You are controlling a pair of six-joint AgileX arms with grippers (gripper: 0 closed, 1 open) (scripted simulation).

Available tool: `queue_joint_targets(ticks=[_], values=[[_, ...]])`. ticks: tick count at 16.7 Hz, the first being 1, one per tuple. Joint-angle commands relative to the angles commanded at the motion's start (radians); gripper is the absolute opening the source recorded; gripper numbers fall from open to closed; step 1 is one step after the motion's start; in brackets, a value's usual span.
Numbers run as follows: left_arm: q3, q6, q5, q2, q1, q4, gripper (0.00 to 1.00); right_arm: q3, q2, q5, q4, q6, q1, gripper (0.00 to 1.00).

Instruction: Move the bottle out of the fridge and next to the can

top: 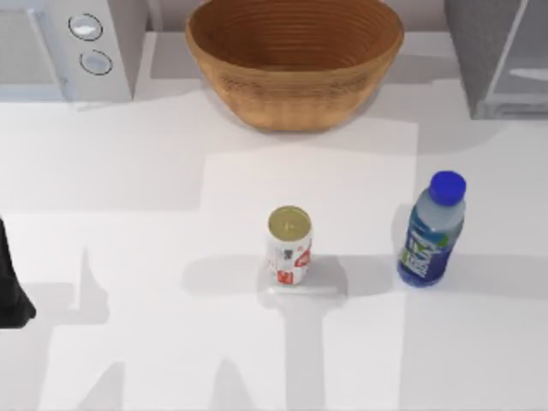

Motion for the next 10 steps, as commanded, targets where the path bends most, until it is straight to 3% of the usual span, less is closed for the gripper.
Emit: queue_joint_targets(ticks=[5, 10], values=[[0.0, 0.0, 0.0, 0.0, 0.0, 0.0, 1.0, -0.035, -0.021, 0.09, 0.048, 0.092, 0.104, 1.0], [0.0, 0.0, 0.0, 0.0, 0.0, 0.0, 1.0, -0.136, -0.084, 0.334, 0.171, 0.312, 0.436, 1.0]])
